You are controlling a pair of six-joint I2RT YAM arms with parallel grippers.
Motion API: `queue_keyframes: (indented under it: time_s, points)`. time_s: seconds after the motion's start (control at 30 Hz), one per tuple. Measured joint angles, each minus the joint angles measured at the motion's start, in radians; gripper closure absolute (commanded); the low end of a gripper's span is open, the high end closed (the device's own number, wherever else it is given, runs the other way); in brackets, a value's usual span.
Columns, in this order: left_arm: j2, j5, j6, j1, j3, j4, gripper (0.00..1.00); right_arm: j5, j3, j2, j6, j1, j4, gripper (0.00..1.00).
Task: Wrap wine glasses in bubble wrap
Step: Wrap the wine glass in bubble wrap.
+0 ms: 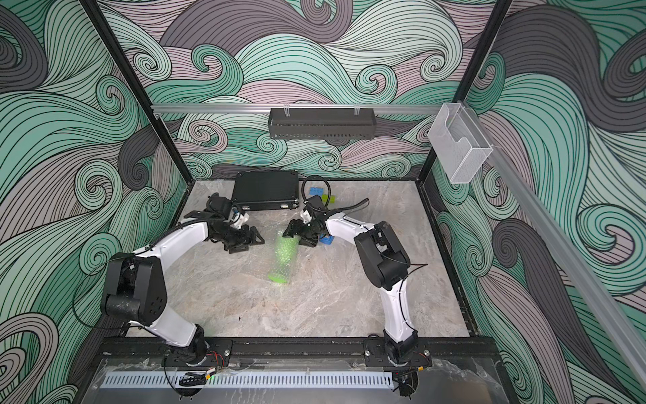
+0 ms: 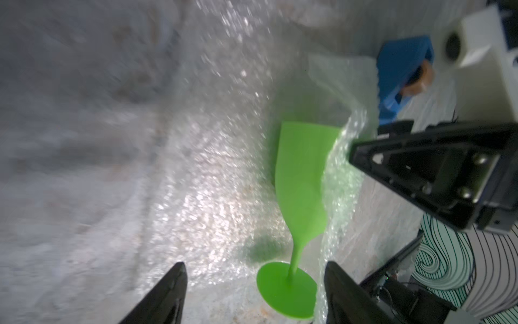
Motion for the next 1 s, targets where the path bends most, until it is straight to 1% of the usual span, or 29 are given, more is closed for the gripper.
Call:
queue_keyframes:
  time_s: [0.03,0.17,0.27,0.33,0.43,0.47,0.6,0.63,0.67,0.77,0.87,1.0]
  points:
    - [0.034,-0.018,0.010,0.012,0.037,-0.003,0.24,0.000,0.000,0.000,0.000,0.000,0.000,0.19]
    - [0.226,-0.047,0.062,0.016,0.190,-0.048,0.35,0.000,0.000,0.000,0.001,0.000,0.002,0.19]
    - [0.352,-0.050,0.096,0.016,0.279,-0.102,0.38,0.000,0.000,0.000,0.002,0.002,0.004,0.19]
    - [0.424,-0.048,0.113,0.016,0.331,-0.131,0.42,0.000,-0.002,0.000,0.003,0.002,0.008,0.19]
    - [0.479,-0.023,0.132,0.016,0.359,-0.159,0.54,-0.002,-0.007,0.000,0.003,0.002,0.016,0.19]
    - [0.483,-0.012,0.136,0.017,0.362,-0.164,0.56,-0.002,-0.008,0.000,0.003,0.002,0.016,0.19]
    - [0.502,0.030,0.150,0.016,0.364,-0.183,0.82,-0.002,-0.009,0.000,0.003,0.002,0.019,0.19]
    - [0.505,0.037,0.153,0.016,0.364,-0.187,0.86,-0.002,-0.013,-0.002,0.005,0.002,0.024,0.19]
    - [0.505,0.043,0.154,0.016,0.364,-0.189,0.88,-0.002,-0.015,-0.002,0.005,0.002,0.026,0.19]
    - [0.504,0.064,0.153,0.016,0.363,-0.198,0.99,-0.002,-0.015,-0.002,0.006,0.002,0.028,0.20]
    - [0.469,0.089,0.144,0.016,0.322,-0.182,1.00,-0.002,-0.019,-0.004,0.007,0.002,0.032,0.20]
    - [0.364,0.159,0.106,0.015,0.237,-0.147,1.00,0.005,-0.025,-0.007,0.019,0.006,0.037,0.20]
